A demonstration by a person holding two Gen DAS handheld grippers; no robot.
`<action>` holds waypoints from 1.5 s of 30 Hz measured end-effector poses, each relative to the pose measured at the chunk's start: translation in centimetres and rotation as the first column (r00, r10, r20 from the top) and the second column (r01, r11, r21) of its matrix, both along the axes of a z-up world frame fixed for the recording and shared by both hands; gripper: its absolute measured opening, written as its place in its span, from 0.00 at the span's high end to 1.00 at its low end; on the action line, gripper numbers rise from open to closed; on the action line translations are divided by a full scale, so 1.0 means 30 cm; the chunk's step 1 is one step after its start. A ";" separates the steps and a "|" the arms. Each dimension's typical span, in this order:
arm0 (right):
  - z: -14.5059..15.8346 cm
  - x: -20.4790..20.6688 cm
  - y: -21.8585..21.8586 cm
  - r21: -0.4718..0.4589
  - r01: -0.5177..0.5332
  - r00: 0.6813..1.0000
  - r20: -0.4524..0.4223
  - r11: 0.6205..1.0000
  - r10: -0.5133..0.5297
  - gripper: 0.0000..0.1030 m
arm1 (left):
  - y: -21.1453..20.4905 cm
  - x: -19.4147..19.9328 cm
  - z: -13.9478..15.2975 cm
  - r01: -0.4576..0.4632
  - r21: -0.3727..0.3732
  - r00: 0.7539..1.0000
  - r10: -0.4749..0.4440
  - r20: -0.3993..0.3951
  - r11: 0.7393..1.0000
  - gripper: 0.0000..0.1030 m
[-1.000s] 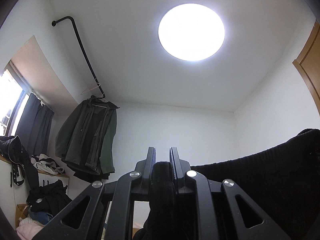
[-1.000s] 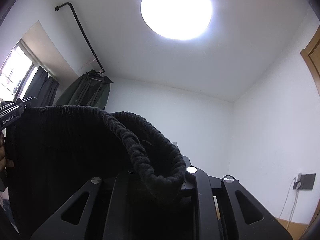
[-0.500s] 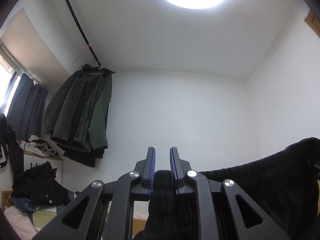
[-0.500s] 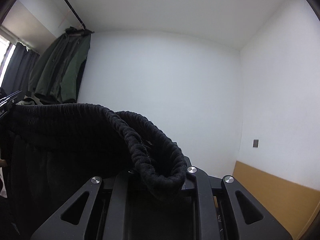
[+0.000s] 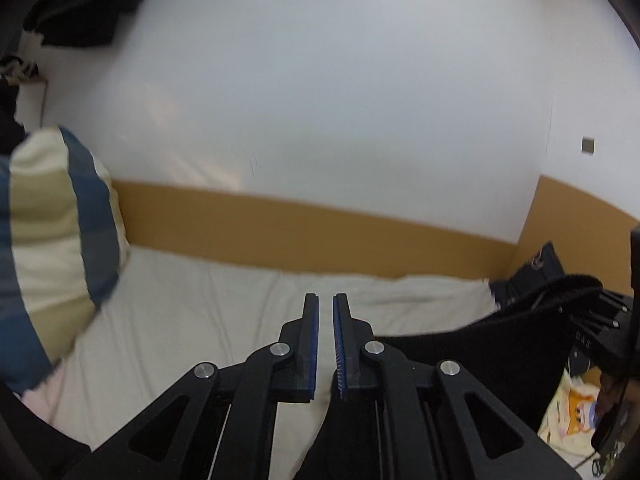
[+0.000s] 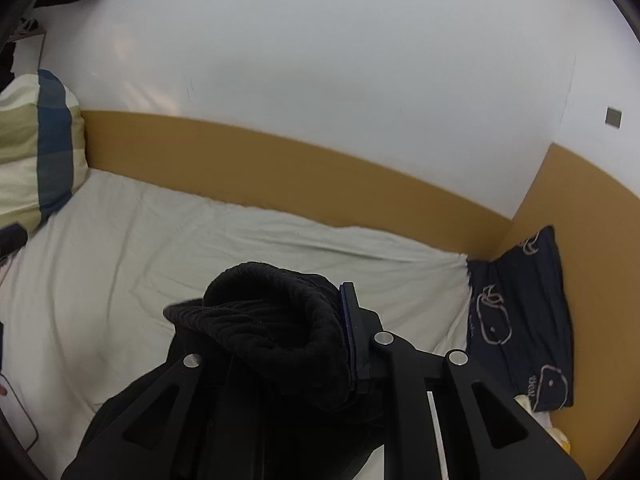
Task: Fold clothes
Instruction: 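Lower the held sweatpants waistband onto the sheet with both grippers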
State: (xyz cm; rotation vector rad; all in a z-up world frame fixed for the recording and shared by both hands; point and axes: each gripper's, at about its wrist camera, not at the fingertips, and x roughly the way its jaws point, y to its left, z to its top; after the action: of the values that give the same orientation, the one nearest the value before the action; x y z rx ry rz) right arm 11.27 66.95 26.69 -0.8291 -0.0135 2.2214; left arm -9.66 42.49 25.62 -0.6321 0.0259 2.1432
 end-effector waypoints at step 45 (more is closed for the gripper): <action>-0.523 0.407 0.351 -0.332 0.011 0.889 -0.429 0.943 -0.161 0.83 | 0.610 -0.163 -0.650 0.165 -0.353 0.954 -0.057 0.295 0.921 0.74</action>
State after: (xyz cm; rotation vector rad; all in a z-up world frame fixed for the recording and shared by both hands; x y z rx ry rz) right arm 23.47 77.50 11.00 -0.4420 0.6155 2.3101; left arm -14.56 60.78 6.13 -1.1267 0.3175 1.9317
